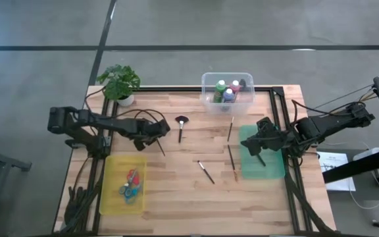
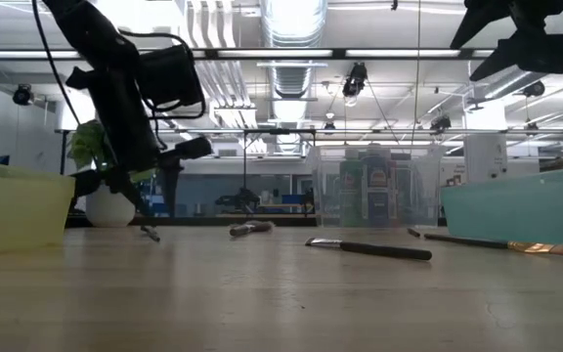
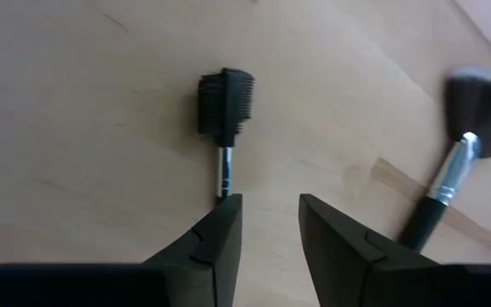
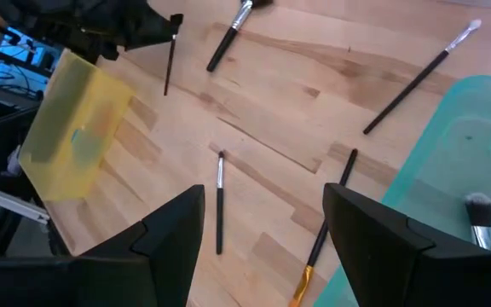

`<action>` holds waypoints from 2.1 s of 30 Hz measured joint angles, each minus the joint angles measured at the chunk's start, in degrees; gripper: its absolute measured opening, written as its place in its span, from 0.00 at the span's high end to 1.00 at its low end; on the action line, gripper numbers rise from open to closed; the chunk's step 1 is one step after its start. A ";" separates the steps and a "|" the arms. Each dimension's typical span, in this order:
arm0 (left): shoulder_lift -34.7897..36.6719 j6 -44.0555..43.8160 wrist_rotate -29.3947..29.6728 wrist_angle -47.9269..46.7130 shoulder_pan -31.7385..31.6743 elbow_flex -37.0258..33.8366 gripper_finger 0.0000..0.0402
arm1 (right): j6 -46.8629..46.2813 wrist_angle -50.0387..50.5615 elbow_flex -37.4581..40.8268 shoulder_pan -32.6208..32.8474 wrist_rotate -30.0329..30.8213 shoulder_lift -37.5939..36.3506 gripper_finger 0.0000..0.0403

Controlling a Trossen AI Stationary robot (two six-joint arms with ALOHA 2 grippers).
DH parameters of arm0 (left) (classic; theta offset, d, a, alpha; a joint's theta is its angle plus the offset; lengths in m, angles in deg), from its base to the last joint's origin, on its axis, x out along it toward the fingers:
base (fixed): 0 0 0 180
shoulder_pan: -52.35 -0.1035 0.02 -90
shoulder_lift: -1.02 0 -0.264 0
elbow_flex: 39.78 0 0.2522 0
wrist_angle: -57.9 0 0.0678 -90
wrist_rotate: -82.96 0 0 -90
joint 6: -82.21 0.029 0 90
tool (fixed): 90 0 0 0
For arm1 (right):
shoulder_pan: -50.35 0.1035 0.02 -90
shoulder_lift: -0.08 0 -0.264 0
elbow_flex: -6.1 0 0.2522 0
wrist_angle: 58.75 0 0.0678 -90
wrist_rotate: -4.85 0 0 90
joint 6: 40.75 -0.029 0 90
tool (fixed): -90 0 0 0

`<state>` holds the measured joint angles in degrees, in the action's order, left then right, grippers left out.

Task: Pick & Place Paint Supplies
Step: Put the black eyebrow and eyelash brush into the green bin

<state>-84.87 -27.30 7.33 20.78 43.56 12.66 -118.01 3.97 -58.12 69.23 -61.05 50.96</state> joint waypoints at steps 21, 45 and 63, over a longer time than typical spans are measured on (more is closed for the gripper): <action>-0.57 1.51 -0.92 -7.82 -2.41 3.75 0.68 | 1.44 0.02 -0.22 0.01 -0.11 -0.02 0.41; -5.60 5.54 -3.75 -5.54 -4.82 3.68 0.69 | 2.05 -0.08 -0.11 0.01 0.06 -0.04 0.41; -4.94 4.38 -2.40 -7.19 -5.07 3.51 0.99 | 2.65 -0.32 -0.11 0.02 0.04 -0.09 0.41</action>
<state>-89.81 -22.92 4.94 13.59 38.49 16.17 -115.36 3.65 -58.23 69.25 -61.01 50.87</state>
